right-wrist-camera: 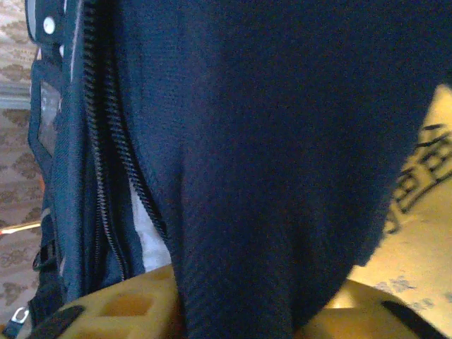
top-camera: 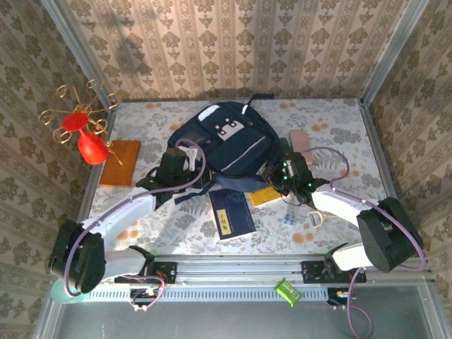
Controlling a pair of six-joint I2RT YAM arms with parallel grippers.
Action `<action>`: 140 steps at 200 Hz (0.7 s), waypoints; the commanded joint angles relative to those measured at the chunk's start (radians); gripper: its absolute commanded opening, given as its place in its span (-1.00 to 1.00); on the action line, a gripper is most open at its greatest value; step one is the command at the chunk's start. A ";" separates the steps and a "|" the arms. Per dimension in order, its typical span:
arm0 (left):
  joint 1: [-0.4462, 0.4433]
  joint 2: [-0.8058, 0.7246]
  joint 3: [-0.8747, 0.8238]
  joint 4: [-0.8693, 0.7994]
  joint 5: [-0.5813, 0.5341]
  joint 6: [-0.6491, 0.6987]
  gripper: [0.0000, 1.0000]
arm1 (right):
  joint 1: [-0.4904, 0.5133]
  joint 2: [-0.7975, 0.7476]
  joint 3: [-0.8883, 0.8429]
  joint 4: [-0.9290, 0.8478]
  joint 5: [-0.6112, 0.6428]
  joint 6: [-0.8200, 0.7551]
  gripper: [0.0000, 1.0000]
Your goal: Pack the student bag
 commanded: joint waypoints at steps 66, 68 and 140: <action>0.215 -0.023 -0.039 -0.029 -0.168 0.025 -1.00 | -0.047 -0.106 -0.024 0.073 0.063 0.012 -0.98; 0.217 -0.021 -0.041 -0.026 -0.170 0.024 -1.00 | -0.047 -0.105 -0.025 0.078 0.062 0.014 -0.98; 0.176 -0.143 -0.052 0.037 -0.168 0.034 0.24 | 0.052 -0.043 0.023 0.093 0.040 -0.054 -0.74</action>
